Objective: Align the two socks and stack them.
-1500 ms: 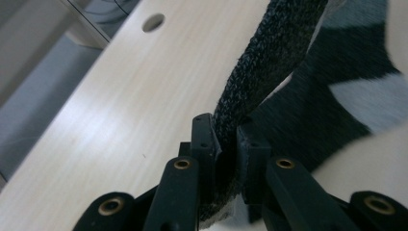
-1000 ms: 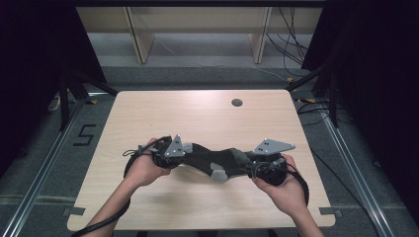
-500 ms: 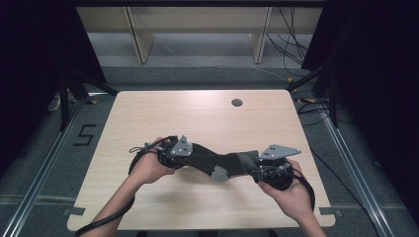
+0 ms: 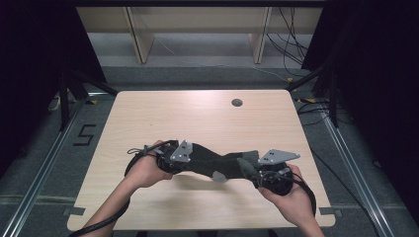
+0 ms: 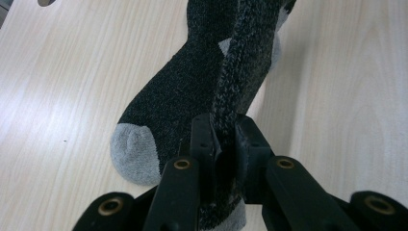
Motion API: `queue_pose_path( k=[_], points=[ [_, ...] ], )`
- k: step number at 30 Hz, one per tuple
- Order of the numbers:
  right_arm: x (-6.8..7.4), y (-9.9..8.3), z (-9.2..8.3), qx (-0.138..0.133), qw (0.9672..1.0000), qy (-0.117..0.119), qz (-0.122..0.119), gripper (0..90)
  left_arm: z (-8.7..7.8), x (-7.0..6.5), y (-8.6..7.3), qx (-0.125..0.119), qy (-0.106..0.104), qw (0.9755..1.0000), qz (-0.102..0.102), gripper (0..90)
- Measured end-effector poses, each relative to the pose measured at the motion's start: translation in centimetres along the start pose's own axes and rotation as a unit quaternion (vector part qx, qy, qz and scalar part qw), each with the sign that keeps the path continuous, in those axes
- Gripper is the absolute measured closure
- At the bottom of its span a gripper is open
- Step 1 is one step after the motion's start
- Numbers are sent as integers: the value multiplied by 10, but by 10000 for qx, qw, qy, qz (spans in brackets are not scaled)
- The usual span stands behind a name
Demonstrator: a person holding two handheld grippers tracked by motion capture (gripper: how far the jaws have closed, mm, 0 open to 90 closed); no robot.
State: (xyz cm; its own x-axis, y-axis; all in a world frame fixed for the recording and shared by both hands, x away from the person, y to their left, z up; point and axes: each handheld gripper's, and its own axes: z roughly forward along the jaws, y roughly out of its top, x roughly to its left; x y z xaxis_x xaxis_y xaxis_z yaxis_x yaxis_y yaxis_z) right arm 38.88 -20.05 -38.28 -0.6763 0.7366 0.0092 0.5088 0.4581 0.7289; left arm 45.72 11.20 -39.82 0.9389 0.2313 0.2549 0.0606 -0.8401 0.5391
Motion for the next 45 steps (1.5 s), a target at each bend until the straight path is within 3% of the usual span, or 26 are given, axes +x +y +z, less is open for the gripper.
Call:
queue_pose_path(
  k=[5,7,10,12,13,17,19,21,23,24,26,27,29,30,31,33,34,35,36,37,38,39,40,43,44,45],
  points=[
    [-2,-3,4,133,9998,35,164,687,2,4,0,71,-82,9999,32,796],
    [-5,-3,8,196,9997,46,155,685,6,7,-1,64,-157,9998,-52,793],
    [-14,-2,14,265,9995,22,168,677,17,23,-3,71,-345,9987,-368,790],
    [-20,2,17,305,9990,-13,337,675,20,27,-2,113,-353,9985,-405,786],
    [-23,3,20,285,9992,-29,263,675,26,35,0,155,-299,9982,-500,785],
    [-34,12,31,404,9984,-111,388,674,37,45,7,363,-150,9984,-406,769],
    [-39,13,35,409,9986,-135,317,673,45,50,12,487,-70,9980,-393,764],
    [-48,14,45,492,9977,-155,438,673,57,57,18,632,59,9974,-345,747],
    [-52,13,50,500,9972,-153,526,674,60,59,19,642,75,9973,-341,731],
    [-58,11,58,558,9960,-211,668,673,69,62,21,655,139,9970,-390,720],
    [-63,8,65,662,9941,-165,846,671,74,63,21,587,149,9972,-441,706],
    [-62,7,67,755,9907,-183,1117,668,81,66,20,466,161,9971,-585,703],
    [-65,7,68,870,9893,-170,1156,666,83,67,19,392,201,9972,-605,692],
    [-70,5,73,913,9873,-184,1286,653,86,68,18,303,232,9970,-668,683],
    [-73,4,76,883,9873,-208,1302,648,90,69,15,206,267,9962,-801,671],
    [-79,4,80,930,9872,-241,1275,635,92,70,14,207,295,9959,-835,631],
    [-80,5,81,1003,9851,-240,1374,624,94,71,11,144,415,9946,-935,606],
    [-80,5,81,1003,9851,-240,1374,624,94,71,11,144,415,9946,-935,582],
    [-82,7,83,1097,9829,-306,1444,589,92,72,9,-52,615,9915,-1144,543],
    [-84,7,84,1089,9841,-342,1363,579,88,74,8,-243,731,9881,-1329,518],
    [-85,7,85,1098,9840,-387,1347,561,83,74,8,-348,805,9860,-1418,490],
    [-87,8,85,1077,9842,-448,1332,542,83,74,8,-348,805,9860,-1418,464],
    [-86,8,85,1058,9822,-378,1508,524,73,73,5,-457,974,9823,-1531,439],
    [-89,7,84,905,9841,-475,1451,503,63,71,1,-495,1030,9804,-1602,387],
    [-90,6,81,826,9824,-551,1582,482,53,67,-7,-510,1090,9788,-1656,374],
    [-89,7,79,894,9800,-780,1600,483,53,67,-7,-510,1090,9788,-1656,369]
  ],
)
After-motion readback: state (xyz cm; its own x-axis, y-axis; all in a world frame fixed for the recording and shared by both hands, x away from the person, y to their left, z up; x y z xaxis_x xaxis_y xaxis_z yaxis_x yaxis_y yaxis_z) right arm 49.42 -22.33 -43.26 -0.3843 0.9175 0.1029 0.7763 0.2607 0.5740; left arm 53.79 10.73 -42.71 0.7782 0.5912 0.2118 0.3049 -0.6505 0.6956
